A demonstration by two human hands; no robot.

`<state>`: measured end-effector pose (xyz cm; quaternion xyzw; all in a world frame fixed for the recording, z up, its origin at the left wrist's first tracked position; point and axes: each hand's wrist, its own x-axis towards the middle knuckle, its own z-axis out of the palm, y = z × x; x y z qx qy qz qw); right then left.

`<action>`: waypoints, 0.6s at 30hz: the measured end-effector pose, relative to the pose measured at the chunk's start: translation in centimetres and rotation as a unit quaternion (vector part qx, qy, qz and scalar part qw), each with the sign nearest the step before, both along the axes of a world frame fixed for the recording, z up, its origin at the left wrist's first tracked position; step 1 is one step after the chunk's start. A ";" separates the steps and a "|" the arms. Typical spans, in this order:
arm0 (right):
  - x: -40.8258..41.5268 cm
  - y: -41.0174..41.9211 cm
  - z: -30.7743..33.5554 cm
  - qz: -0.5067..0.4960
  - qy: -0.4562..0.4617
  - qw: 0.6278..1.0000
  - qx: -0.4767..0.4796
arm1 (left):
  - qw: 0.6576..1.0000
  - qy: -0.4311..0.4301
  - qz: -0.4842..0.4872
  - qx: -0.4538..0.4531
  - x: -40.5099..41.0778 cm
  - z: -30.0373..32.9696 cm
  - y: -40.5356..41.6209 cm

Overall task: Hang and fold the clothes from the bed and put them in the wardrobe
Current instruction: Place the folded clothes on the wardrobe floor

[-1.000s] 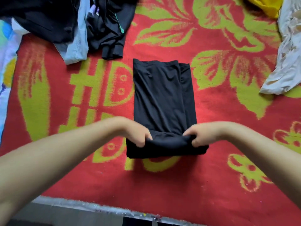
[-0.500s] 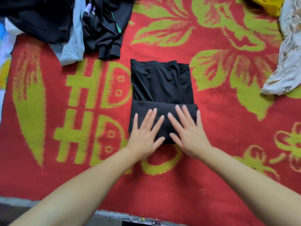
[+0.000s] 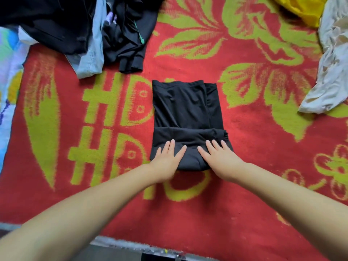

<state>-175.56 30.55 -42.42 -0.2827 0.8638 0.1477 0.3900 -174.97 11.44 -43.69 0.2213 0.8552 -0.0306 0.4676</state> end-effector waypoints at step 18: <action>-8.4 -0.5 -2.3 -0.293 0.235 0.892 -0.253 | 0.930 0.303 0.192 0.076 -9.4 -0.9 -2.0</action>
